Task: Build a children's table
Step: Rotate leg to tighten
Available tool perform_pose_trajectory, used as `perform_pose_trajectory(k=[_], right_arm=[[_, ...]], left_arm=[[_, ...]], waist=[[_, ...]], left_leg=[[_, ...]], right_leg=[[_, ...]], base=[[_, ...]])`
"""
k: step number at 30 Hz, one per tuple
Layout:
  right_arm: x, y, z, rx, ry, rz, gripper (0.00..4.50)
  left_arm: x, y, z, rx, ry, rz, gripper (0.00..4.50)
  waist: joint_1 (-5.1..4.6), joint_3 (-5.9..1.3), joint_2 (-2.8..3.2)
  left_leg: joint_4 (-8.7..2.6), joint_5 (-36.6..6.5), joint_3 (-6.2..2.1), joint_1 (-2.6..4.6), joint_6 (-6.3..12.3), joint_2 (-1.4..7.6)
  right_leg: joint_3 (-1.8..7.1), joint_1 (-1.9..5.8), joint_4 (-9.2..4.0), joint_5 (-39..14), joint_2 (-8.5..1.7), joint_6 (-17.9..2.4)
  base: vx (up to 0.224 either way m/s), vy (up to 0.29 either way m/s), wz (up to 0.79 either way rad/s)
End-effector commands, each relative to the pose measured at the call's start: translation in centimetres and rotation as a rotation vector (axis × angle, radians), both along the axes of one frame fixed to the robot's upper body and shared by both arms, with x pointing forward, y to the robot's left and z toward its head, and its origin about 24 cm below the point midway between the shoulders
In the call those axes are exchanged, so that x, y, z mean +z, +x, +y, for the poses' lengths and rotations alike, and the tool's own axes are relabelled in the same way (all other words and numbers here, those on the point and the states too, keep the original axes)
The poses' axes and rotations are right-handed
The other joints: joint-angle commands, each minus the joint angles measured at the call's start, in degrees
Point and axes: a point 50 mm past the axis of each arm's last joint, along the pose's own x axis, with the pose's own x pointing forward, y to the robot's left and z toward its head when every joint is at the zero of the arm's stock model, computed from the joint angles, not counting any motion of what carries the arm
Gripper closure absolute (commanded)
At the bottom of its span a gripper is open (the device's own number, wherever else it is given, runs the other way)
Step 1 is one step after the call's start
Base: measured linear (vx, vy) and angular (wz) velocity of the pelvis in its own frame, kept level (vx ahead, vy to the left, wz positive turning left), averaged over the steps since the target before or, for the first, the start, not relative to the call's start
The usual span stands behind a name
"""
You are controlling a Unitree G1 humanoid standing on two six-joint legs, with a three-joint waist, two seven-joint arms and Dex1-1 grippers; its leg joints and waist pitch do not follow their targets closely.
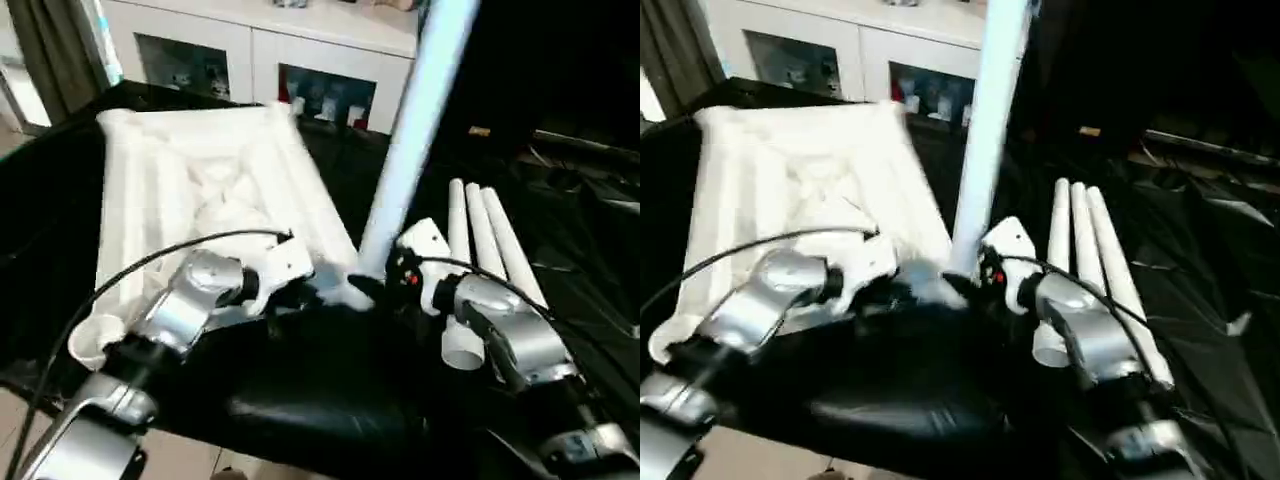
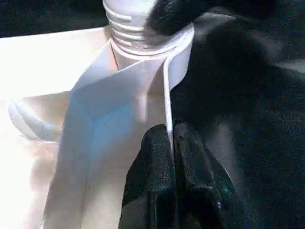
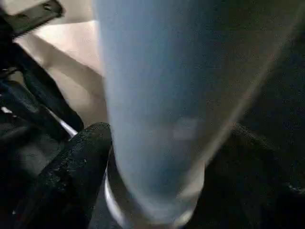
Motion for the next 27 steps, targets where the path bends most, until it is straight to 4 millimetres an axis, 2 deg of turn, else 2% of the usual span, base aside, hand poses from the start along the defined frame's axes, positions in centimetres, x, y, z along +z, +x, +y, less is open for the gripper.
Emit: perform_pose_trajectory(k=[1,4,11,17,18,24,27], right_arm=[[0.2,-0.5,-0.5,0.032,-0.021,0.015,0.66],[-0.1,-1.1,-0.7,0.074,-0.050,0.042,0.66],[-0.4,-1.5,-0.7,0.107,-0.067,0.067,0.66],[-0.8,-1.9,-0.7,0.127,-0.087,0.093,0.66],[-0.9,-1.9,-0.7,0.125,-0.086,0.095,0.83],[-0.9,-1.8,-0.5,0.111,-0.062,0.100,1.11],[-0.9,-2.0,-0.4,0.120,-0.054,0.101,1.48]], left_arm=[[-0.7,-1.2,-0.7,-0.098,0.007,0.047,4.50],[-0.5,-1.5,-0.2,-0.121,0.011,0.054,4.50],[-0.4,-1.7,0.1,-0.122,0.017,0.056,4.50],[-0.5,-1.6,0.1,-0.118,0.017,0.059,4.50],[-0.5,-1.6,0.1,-0.118,0.017,0.058,4.50],[-0.4,-1.6,0.3,-0.116,0.018,0.058,4.50],[-0.5,-1.7,0.3,-0.117,0.020,0.061,4.50]], waist=[[0.09,-2.88,0.62],[0.09,-3.02,0.58],[0.13,-2.98,0.47],[0.22,-3.13,0.47],[0.22,-3.14,0.46],[0.23,-3.19,0.59],[0.28,-3.22,0.52]], left_leg=[[-3.66,-10.5,-2.15,0.73,1.49,5.11],[-3.59,-9.1,-2.09,0.48,1.67,5.04],[-3.42,-8.7,-1.98,0.39,1.91,4.76],[-3.27,-7.5,-1.94,0.36,2.22,4.75],[-3.27,-7.4,-1.96,0.32,2.26,4.75],[-3.24,-7.4,-2.01,0.33,2.20,4.75],[-3.18,-7.2,-1.98,0.36,2.30,4.72]], right_leg=[[5.04,2.50,-4.03,-14.7,-7.33,-6.7],[5.09,2.63,-3.53,-11.9,-7.28,-7.2],[5.07,2.78,-3.74,-13.1,-7.31,-7.0],[5.05,2.84,-3.46,-10.6,-7.23,-7.4],[5.02,2.89,-3.42,-10.5,-7.22,-7.3],[4.98,2.88,-3.41,-10.5,-7.15,-7.2],[5.00,2.93,-3.30,-10.0,-7.19,-7.4]], base=[[0.000,0.000,0.00],[0.000,0.000,0.00],[0.000,0.000,0.00],[0.000,0.000,0.00],[0.000,0.000,0.00],[0.000,0.000,0.00],[0.000,0.000,0.00]])
